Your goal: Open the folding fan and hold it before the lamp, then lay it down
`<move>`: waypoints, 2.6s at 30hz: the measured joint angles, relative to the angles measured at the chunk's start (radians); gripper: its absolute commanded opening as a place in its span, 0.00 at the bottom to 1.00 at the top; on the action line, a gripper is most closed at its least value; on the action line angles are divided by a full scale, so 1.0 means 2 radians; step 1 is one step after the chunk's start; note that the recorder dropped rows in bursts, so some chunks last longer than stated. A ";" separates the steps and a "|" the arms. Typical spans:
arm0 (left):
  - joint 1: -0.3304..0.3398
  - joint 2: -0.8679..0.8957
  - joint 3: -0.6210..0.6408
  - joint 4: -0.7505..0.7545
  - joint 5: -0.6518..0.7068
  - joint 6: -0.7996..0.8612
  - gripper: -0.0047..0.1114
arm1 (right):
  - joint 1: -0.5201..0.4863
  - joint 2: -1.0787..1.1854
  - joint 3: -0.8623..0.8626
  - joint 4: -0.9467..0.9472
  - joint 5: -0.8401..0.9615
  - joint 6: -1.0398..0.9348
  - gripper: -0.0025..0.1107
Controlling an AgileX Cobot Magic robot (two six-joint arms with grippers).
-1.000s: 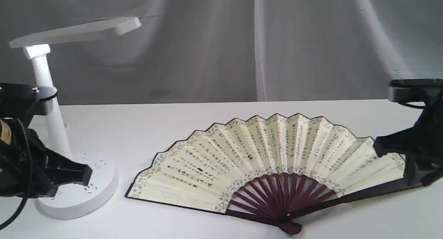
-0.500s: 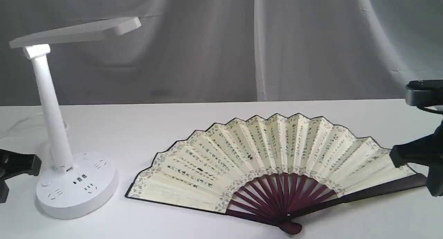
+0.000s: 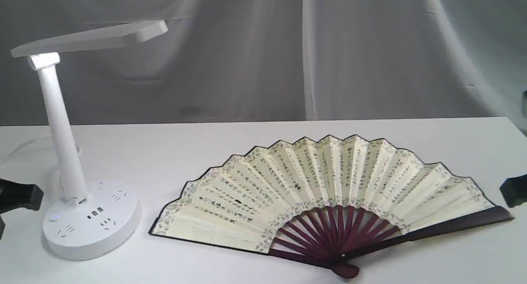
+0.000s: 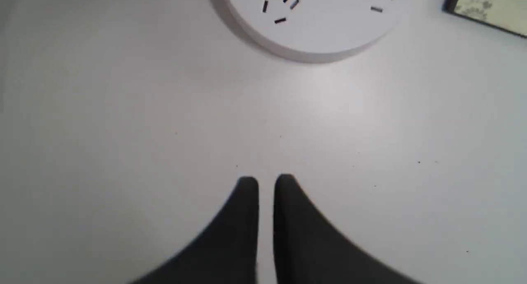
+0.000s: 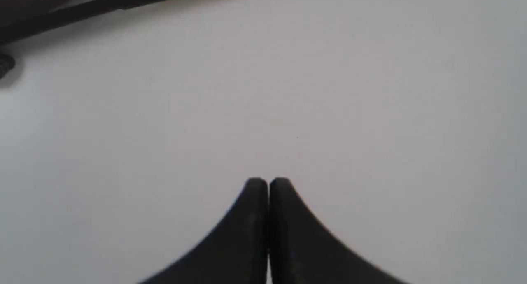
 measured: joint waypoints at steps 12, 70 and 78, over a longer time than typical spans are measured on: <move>0.000 -0.172 0.000 0.002 0.002 0.002 0.08 | 0.000 -0.204 0.033 -0.009 0.001 0.002 0.02; 0.000 -0.688 0.347 0.048 -0.326 0.002 0.08 | 0.000 -0.652 0.312 -0.037 -0.256 0.030 0.02; 0.000 -0.688 0.427 0.047 -0.417 0.002 0.08 | 0.000 -0.651 0.420 -0.021 -0.391 0.031 0.02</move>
